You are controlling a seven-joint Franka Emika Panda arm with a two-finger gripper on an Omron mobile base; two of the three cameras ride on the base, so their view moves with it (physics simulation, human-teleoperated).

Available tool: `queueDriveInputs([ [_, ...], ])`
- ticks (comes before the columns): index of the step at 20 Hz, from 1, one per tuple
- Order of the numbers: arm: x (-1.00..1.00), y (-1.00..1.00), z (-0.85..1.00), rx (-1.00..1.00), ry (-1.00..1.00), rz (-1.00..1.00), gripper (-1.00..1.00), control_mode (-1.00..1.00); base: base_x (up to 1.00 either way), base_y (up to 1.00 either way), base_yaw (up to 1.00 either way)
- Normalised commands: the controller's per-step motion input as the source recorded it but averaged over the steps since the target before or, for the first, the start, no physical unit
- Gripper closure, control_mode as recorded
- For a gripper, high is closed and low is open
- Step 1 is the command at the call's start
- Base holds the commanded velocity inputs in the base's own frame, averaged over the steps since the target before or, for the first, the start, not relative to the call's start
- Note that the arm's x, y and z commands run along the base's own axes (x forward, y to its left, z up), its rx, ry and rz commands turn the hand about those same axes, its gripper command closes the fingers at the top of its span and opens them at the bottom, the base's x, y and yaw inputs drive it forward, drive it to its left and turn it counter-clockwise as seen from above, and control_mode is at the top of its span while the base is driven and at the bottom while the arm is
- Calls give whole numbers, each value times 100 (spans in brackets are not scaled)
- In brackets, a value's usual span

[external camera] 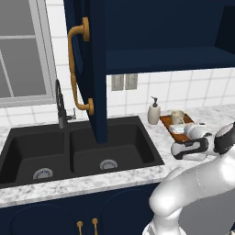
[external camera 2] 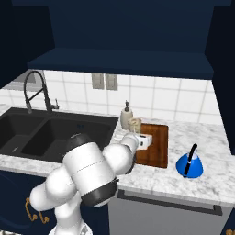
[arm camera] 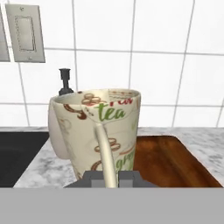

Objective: Pick the kettle from the counter and place it on the tray. Then pick the mug from the cabinet and place it on the tray. Then close the cabinet doors.

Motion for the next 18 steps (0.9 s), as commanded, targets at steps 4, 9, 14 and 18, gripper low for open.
queueDriveInputs([
  [4, -19, -72, -1, 0, -2, 6, 100, -100, 0, 0, 0],
  [9, 6, -29, 0, 0, 1, 3, 100, -100, 0, 0, 0],
  [14, 16, -9, -5, 0, 12, 1, 100, -100, 0, 0, 0],
  [18, 35, 3, -11, 0, 7, 6, 100, -100, 0, 0, 0],
])
